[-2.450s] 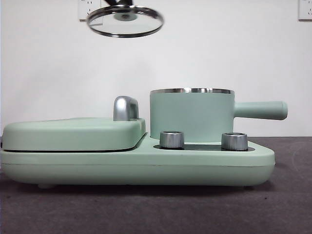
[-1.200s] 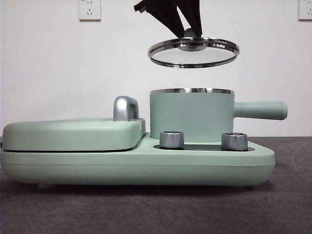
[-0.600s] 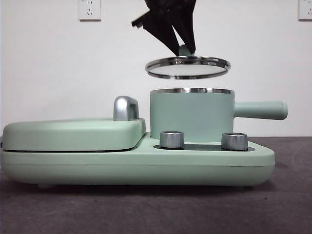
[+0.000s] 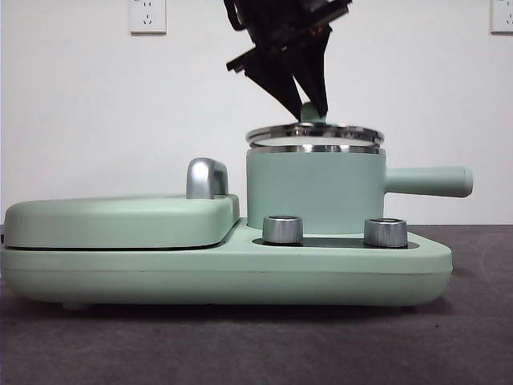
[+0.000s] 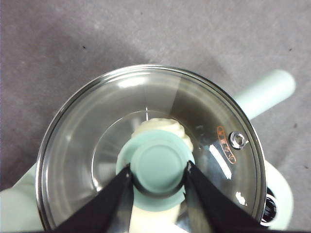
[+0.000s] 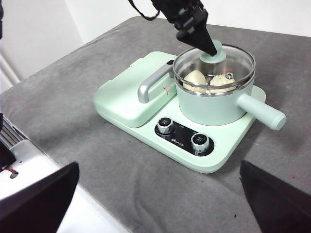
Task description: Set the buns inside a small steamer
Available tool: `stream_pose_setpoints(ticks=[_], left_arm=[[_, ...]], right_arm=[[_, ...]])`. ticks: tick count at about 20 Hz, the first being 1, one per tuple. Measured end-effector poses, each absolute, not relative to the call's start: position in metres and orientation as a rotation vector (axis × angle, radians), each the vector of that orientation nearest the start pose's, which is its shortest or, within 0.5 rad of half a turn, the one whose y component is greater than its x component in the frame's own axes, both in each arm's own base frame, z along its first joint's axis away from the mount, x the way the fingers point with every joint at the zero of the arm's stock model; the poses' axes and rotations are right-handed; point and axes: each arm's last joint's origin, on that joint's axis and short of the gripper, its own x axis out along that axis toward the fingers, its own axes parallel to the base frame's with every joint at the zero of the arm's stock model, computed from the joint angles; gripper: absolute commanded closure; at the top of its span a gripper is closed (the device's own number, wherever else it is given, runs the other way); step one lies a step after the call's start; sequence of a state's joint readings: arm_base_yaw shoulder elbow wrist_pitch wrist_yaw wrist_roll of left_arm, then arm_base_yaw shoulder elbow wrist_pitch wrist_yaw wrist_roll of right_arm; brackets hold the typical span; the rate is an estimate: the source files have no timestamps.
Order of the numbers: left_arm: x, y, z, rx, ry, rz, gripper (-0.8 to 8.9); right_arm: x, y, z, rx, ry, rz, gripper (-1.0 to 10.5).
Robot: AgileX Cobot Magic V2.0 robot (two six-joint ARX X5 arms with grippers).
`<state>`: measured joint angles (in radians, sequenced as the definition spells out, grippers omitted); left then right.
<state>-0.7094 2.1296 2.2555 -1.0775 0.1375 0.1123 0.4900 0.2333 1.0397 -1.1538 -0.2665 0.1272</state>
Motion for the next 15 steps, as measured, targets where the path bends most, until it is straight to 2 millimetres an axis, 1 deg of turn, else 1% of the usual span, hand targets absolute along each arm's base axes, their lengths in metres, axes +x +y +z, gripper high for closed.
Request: stream_pose_setpoints(ticks=[2,9,13,14,15], left_arm=[[0.3423,-0.2989,0.3348,0.382,0.898,-0.838,7.94],[0.3425,-0.2991,0.3339,0.393,0.896,-0.852,7.92],[0.3424,-0.2987,0.3335,0.401,0.899,-0.858,7.71],[0.3423,-0.2986,0.3334,0.403,0.9,-0.859,6.96],[0.3423,-0.2986,0.3333,0.403,0.901,-0.859,5.66]], right_arm=[[-0.0218,-0.003,0.3503,0.08,0.401,0.725,4.2],[-0.0218,-0.003,0.3503,0.08,0.401,0.725,4.2],[-0.0217,-0.0031,0.3503,0.08,0.4,0.721,4.2],[-0.0217,-0.0031,0.3503,0.079,0.4,0.72,4.2],[-0.0218,-0.0031,0.3504,0.079,0.4,0.72,4.2]])
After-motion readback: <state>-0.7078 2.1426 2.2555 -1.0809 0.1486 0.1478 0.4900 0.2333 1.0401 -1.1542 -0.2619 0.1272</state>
